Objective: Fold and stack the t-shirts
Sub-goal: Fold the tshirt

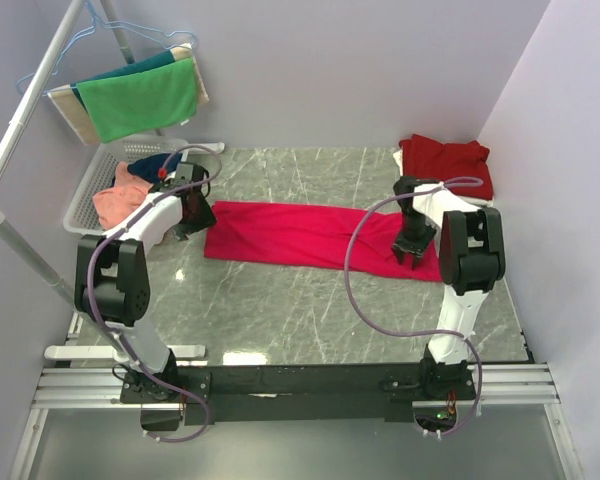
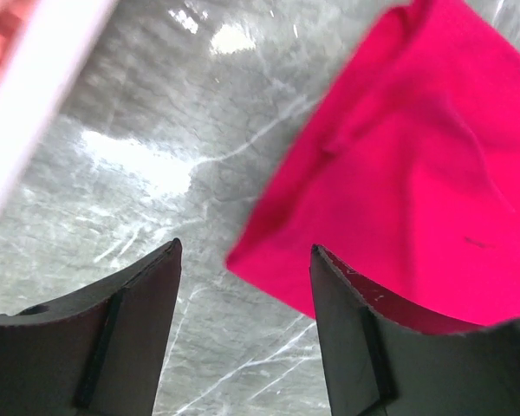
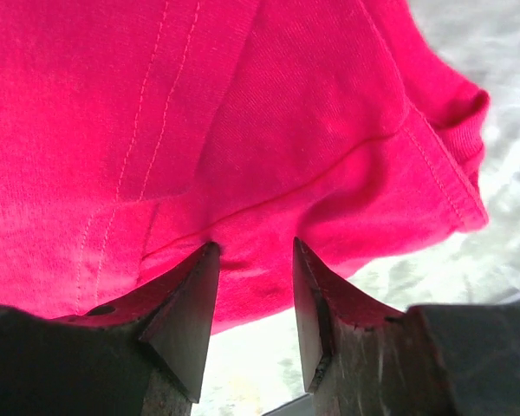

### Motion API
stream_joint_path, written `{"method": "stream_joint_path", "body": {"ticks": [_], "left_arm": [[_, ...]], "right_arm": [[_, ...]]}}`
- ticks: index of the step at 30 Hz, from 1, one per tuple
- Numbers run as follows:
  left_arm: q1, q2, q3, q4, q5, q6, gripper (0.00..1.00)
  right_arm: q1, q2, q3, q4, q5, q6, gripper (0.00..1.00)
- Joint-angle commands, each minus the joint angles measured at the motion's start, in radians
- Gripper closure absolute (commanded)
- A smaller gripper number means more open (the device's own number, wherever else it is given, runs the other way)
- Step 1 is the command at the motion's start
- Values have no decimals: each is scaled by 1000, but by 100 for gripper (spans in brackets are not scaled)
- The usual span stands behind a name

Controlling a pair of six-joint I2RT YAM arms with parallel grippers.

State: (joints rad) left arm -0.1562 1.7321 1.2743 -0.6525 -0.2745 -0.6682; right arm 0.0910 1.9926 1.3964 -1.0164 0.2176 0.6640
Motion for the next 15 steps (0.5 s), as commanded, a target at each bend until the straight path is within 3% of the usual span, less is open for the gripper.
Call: {"method": "stream_joint_path", "body": {"ticks": [1, 8, 15], "left_arm": [[0, 26, -27, 36, 58, 24, 35], [-2, 75, -59, 148, 265, -1, 39], [-6, 84, -73, 174, 290, -8, 41]], "right_arm": [[-30, -11, -43, -31, 112, 9, 54], [-24, -26, -37, -7, 74, 20, 57], [-16, -21, -36, -1, 68, 17, 57]]}}
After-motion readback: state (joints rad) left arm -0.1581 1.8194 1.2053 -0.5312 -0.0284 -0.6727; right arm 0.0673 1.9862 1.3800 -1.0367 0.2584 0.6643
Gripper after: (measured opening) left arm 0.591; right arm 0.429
